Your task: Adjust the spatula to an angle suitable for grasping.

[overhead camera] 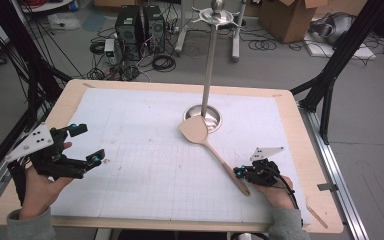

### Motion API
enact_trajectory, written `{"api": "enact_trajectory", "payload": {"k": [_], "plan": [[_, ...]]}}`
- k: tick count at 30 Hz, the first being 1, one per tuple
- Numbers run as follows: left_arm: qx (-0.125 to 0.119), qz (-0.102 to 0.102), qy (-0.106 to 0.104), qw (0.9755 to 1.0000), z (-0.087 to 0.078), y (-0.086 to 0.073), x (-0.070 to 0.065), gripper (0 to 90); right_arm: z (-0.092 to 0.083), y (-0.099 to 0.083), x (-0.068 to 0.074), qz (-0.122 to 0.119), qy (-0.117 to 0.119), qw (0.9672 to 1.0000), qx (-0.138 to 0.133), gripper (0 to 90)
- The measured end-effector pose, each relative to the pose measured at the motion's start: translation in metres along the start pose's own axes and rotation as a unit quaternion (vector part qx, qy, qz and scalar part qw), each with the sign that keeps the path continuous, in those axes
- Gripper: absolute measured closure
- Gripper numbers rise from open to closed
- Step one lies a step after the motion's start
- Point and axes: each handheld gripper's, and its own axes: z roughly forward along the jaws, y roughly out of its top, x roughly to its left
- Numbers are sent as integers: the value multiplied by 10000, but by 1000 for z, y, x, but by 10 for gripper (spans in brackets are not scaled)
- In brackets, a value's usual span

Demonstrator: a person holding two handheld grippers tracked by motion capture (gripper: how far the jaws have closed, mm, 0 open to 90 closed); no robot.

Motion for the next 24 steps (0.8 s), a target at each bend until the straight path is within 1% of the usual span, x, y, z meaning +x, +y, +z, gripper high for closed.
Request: {"api": "enact_trajectory", "payload": {"k": [3, 6, 8, 15, 17, 24], "plan": [[-5, -1, 0, 10000, 0, 0, 0, 17, 1, 0, 1, -32, 56, 10000, -14, 900], [1, -3, 0, 10000, 0, 0, 0, 18, 1, 0, 1, -24, 52, 10000, -19, 900], [14, 2, -17, 10000, 1, 0, 0, 18, 2, 0, 2, -24, 189, 9998, -27, 900], [15, 5, -10, 10000, 1, 0, 0, 18, 8, 4, 7, -90, 384, 9992, -28, 900], [9, 4, -21, 10000, 1, 0, 0, 17, 10, 5, 9, -155, 418, 9990, -28, 900], [14, 2, -19, 10000, 2, 0, -1, 18, 14, 8, 13, -206, 512, 9985, -24, 900]]}}
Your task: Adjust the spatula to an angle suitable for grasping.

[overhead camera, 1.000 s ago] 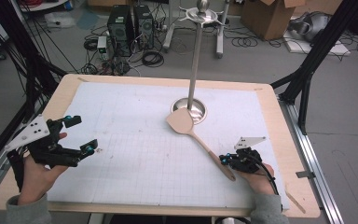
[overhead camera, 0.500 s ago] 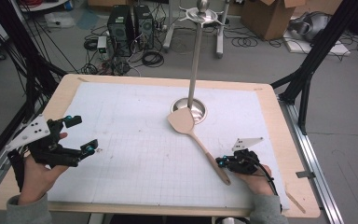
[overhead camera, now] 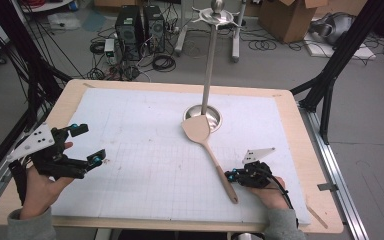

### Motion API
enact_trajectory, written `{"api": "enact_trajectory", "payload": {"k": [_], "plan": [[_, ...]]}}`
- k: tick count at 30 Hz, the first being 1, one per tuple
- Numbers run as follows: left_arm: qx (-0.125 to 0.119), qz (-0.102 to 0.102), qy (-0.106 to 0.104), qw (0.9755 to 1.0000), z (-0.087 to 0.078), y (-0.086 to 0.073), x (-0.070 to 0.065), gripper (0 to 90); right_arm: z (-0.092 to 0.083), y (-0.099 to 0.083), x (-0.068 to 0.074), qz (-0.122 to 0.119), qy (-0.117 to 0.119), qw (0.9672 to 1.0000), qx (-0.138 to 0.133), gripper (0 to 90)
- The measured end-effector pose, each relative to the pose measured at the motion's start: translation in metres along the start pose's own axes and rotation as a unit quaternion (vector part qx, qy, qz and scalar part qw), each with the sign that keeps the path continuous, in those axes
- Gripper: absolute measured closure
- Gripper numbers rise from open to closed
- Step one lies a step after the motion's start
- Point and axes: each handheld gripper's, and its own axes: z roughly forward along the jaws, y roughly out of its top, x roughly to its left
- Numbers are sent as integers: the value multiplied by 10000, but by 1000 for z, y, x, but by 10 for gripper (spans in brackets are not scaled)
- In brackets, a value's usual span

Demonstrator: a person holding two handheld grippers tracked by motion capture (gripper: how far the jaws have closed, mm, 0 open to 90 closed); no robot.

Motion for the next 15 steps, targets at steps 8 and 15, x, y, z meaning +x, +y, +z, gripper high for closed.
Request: {"api": "enact_trajectory", "payload": {"k": [8, 15], "plan": [[13, 11, 1, 10000, 1, 0, -1, 17, 6, 4, 4, -102, 104, 9999, -3, 900], [9, 24, 9, 10000, -1, 0, -1, 17, 12, 8, 9, -211, 226, 9995, 23, 900]]}}
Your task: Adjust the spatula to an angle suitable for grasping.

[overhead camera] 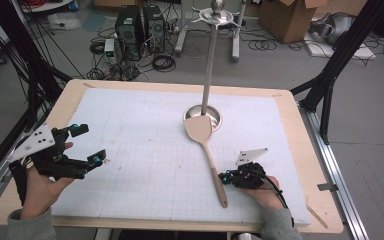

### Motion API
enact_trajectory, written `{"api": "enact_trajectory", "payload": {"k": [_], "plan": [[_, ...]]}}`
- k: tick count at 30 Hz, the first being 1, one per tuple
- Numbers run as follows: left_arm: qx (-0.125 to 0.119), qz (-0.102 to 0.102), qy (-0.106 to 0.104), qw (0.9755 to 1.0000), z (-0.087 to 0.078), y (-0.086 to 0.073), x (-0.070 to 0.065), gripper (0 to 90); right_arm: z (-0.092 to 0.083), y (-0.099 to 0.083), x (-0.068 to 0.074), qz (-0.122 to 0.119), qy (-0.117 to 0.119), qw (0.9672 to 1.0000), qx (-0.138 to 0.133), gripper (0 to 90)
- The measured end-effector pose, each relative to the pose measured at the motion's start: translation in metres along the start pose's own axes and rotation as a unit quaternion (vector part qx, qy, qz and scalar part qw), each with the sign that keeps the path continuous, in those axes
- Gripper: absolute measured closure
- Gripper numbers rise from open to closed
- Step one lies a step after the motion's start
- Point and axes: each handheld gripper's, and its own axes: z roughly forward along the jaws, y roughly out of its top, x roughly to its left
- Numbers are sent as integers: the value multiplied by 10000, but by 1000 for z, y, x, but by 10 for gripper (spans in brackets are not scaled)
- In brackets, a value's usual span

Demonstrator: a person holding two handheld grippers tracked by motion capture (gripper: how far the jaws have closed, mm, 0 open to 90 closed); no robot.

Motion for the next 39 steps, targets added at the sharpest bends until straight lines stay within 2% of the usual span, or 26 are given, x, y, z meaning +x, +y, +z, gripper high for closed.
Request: {"api": "enact_trajectory", "payload": {"k": [9, 23, 28, 39], "plan": [[36, 9, 2, 10000, 0, -1, -1, 18, 4, 2, 1, -65, 129, 9999, -8, 900], [41, -1, 36, 10000, -2, -2, -1, 17, 19, 16, 14, -305, 316, 9990, 129, 900], [43, -2, 61, 10000, -4, -2, -1, 18, 25, 20, 18, -388, 323, 9987, 114, 900], [48, -11, 113, 9999, -9, -3, 0, 18, 37, 28, 25, -563, 138, 9983, 54, 900]]}}
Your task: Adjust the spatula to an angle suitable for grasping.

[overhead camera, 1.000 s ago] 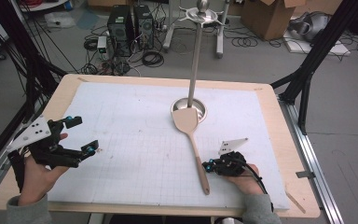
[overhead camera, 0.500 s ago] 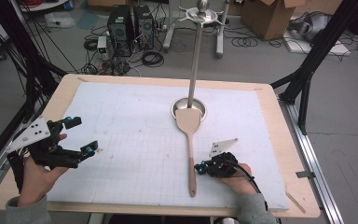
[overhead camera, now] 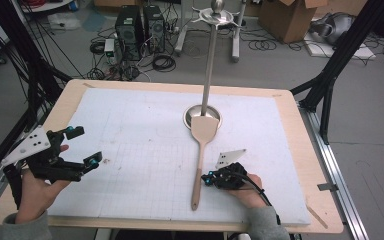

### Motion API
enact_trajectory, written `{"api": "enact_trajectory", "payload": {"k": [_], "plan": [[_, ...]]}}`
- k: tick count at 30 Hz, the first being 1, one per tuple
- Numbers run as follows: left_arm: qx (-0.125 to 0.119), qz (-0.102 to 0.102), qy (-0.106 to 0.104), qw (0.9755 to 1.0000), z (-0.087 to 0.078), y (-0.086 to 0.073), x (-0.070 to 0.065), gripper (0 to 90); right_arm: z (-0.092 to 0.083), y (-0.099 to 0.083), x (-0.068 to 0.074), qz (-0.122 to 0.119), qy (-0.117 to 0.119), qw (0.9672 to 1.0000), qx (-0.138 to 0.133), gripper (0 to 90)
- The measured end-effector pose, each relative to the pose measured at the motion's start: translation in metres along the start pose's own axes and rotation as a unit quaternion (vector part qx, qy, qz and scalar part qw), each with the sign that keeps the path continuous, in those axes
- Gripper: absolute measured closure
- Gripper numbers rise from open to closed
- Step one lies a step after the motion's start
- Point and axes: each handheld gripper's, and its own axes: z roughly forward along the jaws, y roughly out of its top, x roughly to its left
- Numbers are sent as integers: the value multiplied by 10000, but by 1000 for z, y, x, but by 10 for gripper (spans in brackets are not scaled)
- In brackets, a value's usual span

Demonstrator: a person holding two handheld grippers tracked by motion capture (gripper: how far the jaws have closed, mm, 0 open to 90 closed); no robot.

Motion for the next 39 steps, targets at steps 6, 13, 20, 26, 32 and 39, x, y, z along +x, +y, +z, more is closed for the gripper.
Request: {"api": "enact_trajectory", "payload": {"k": [6, 13, 20, 26, 32, 39], "plan": [[9, -13, 11, 10000, 0, -1, 0, 18, 5, 4, 3, -57, -95, 9999, -33, 900], [10, -12, 10, 10000, -1, -1, 0, 18, 8, 6, 5, -28, -93, 9999, -50, 900], [22, -56, 48, 10000, -3, -3, 2, 18, -6, 14, 1, 38, -231, 9988, -437, 900], [33, -51, 44, 10000, -2, -3, 1, 18, -12, 30, -10, 273, -829, 9942, -628, 900], [57, -77, 47, 9999, -1, -5, 2, 18, -5, 45, -19, 289, -1101, 9917, -597, 900], [27, -68, 44, 10000, -3, -4, 2, 18, 16, 56, -35, 349, -1302, 9898, -458, 900]]}}
